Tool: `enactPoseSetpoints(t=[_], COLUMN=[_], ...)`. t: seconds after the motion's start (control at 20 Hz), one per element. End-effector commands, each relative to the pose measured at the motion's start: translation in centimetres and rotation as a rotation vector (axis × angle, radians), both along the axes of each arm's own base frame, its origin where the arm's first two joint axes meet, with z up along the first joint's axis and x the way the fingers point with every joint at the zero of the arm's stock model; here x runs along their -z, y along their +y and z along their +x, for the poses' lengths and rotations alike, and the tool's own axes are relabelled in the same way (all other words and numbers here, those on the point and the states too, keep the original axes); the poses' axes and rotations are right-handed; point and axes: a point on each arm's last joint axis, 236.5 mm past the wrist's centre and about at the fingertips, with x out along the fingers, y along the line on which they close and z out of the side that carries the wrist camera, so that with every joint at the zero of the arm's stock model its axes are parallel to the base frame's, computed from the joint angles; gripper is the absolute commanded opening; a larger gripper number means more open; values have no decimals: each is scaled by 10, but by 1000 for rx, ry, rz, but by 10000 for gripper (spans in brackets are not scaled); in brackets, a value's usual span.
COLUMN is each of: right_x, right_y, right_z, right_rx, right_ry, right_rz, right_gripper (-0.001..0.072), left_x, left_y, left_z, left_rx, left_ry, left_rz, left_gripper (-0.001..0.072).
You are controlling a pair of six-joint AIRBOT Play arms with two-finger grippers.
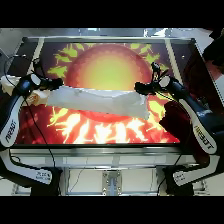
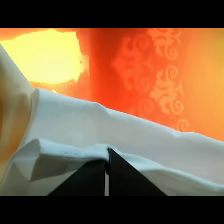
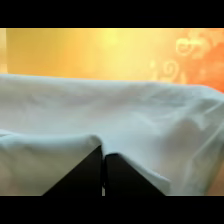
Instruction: Fold the shirts.
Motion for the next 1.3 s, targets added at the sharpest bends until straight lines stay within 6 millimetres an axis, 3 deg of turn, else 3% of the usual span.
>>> enactPoseSetpoints(t=[0.0,0.1,0.2,0.25,0.3,0.35,0.4,0.5,0.6,0.65,0.7,0.8,0.9,0.95,1.05,1.25], right_x=[38,48,44,38,29,14,-2,-36,-57,-62,-61,-52,-45,-41,-28,15], right_y=[0,-1,-1,0,1,1,-3,-24,-62,-82,-98,-119,-122,-121,-118,-92], right_z=[11,9,11,14,18,23,26,23,4,-11,-30,-68,-78,-73,-63,-60], right_rx=[1,4,4,2,-2,-8,-18,-47,-61,-54,-50,-54,-38,-39,-34,-109], right_ry=[51,70,61,50,34,17,7,17,85,140,218,396,469,456,456,526], right_rz=[-17,-19,-19,-17,-13,-7,-8,-42,-110,-125,-119,-80,28,83,179,317], right_gripper=[10,11,13,64,190,321,335,335,351,392,477,492,493,540,566,630], left_x=[27,31,32,33,32,28,19,-8,-45,-61,-78,-99,-110,-112,-112,-112], left_y=[0,3,2,1,0,-1,-1,-1,-1,-2,-5,-14,-32,-44,-68,-103], left_z=[9,8,7,5,2,1,1,2,2,2,1,-1,-3,-3,-5,-10], left_rx=[52,50,51,54,56,60,60,58,54,55,58,80,138,161,206,272], left_ry=[16,26,33,44,51,52,40,-6,-74,-105,-137,-177,-202,-206,-210,-216], left_rz=[93,109,107,103,102,102,103,107,113,116,119,127,148,147,142,135], left_gripper=[12,12,13,24,92,417,698,714,713,713,713,714,714,714,713,712])
